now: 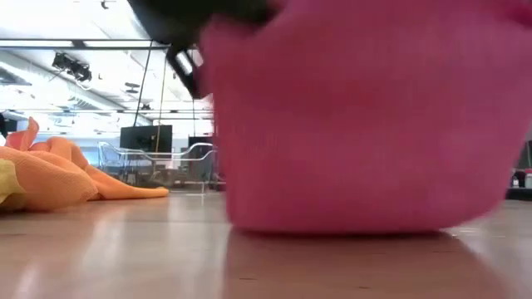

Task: Fold microfiber towels
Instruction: Fold the pink towel

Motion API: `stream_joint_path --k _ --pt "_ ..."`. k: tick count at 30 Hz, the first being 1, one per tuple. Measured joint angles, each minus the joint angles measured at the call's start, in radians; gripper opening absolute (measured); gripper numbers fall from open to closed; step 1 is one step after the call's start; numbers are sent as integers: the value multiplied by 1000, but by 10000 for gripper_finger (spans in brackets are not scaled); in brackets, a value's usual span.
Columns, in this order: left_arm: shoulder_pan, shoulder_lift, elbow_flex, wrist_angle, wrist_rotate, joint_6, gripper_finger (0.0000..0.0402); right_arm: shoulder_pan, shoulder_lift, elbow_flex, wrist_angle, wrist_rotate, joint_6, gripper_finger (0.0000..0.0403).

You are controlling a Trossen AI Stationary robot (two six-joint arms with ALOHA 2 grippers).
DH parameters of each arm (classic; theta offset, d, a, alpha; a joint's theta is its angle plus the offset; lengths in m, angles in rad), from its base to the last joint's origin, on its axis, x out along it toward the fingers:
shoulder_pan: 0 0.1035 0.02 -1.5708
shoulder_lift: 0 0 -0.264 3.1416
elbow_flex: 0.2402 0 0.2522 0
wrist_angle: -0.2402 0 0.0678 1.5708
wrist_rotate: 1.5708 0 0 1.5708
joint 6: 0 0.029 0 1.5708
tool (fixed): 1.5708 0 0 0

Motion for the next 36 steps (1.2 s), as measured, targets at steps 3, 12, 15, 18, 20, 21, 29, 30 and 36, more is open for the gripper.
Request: stream_joint_path --k 3,12,15,18,20,21,29,30,36 --pt "-4 -16 0 120 8 -173 7 -20 -73 -104 168 -10 83 4" --pt "49 -55 5 -85 -202 -441 7 -130 -60 -119 171 42 155 3" --pt "79 -57 -1 -250 -237 -461 7 -197 -21 -119 132 42 157 3" --pt "99 -62 -6 -340 -260 -465 7 -261 -13 -117 115 44 142 3" --pt "106 -62 -27 -388 -275 -475 7 -292 -12 -118 85 45 128 3" --pt "111 -60 -40 -382 -277 -477 7 -307 -12 -118 79 44 123 3" --pt "147 -60 -89 -325 -307 -435 11 -382 -12 -118 18 30 98 3" --pt "150 -62 -89 -327 -308 -428 11 -387 -12 -118 18 29 95 3" --pt "154 -77 -89 -351 -339 -429 7 -420 -12 -118 31 42 65 3"
